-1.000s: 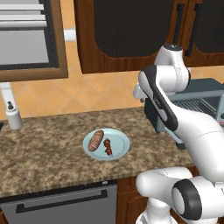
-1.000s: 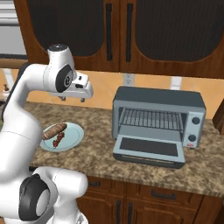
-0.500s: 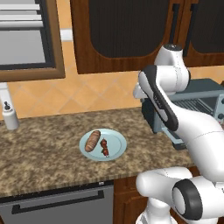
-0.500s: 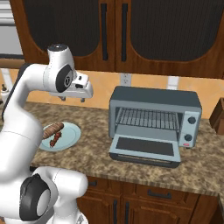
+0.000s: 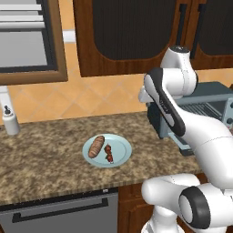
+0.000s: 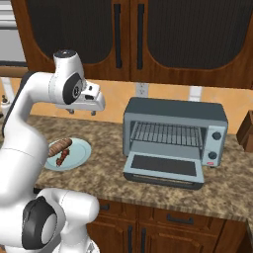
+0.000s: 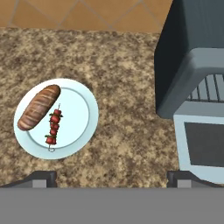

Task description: Pick up the kebab skewer and baguette bread, and place them inside the toaster oven. Close the toaster oven door and start by setting the timer.

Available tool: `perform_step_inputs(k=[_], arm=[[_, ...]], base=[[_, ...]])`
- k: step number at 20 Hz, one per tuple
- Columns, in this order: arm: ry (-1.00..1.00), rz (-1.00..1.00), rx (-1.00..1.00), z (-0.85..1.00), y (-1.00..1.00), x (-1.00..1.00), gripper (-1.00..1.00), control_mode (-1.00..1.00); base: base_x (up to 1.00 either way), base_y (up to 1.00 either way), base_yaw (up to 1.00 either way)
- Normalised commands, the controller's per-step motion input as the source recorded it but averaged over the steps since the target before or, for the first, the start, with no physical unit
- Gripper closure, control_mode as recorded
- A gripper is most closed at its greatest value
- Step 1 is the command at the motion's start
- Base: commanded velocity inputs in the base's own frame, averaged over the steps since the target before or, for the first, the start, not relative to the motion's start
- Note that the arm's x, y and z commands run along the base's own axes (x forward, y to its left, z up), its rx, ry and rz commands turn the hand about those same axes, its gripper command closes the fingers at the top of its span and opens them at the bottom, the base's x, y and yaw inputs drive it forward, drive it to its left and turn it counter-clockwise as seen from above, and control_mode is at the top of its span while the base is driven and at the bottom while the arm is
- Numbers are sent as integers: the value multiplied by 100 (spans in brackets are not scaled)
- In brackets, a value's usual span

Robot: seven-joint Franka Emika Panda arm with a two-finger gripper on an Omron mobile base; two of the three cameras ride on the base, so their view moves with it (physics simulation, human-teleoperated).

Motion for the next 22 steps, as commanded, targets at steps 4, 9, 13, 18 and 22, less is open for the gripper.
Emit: perform_step_inputs(k=[4,9,13,18,22], arm=[[2,0,0,0,0,0,-100,-100],[-4,4,7,-39,-48,-36,-100,-100],[-42,18,36,-40,-100,-71,-100,-100],[-46,22,30,-47,-100,-21,-100,-100],[-31,19,19,-46,-100,1,-100,-100]], base=[[0,0,0],[0,0,0],[0,0,0],[0,0,0],[0,0,0]])
